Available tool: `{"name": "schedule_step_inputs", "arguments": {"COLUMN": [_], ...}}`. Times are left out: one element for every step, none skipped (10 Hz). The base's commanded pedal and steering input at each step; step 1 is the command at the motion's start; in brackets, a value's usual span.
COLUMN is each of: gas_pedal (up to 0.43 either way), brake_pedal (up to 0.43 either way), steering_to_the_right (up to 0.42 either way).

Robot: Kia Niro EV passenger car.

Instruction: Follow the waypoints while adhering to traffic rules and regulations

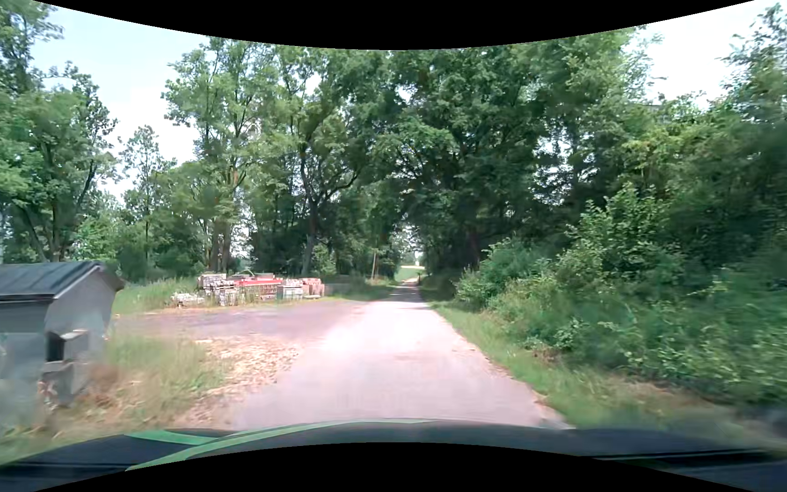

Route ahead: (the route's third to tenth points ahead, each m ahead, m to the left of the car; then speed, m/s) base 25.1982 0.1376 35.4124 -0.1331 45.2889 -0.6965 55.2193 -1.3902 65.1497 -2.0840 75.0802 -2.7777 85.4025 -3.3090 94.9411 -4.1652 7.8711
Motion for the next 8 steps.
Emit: {"name": "schedule_step_inputs", "arguments": {"gas_pedal": [0.020, 0.028, 0.028, 0.028, 0.028, 0.028, 0.028, 0.028], "brake_pedal": [0.000, 0.000, 0.000, 0.000, 0.000, 0.000, 0.000, 0.000], "steering_to_the_right": [-0.002, 0.000, 0.002, 0.004, 0.004, 0.004, 0.005, 0.006]}}
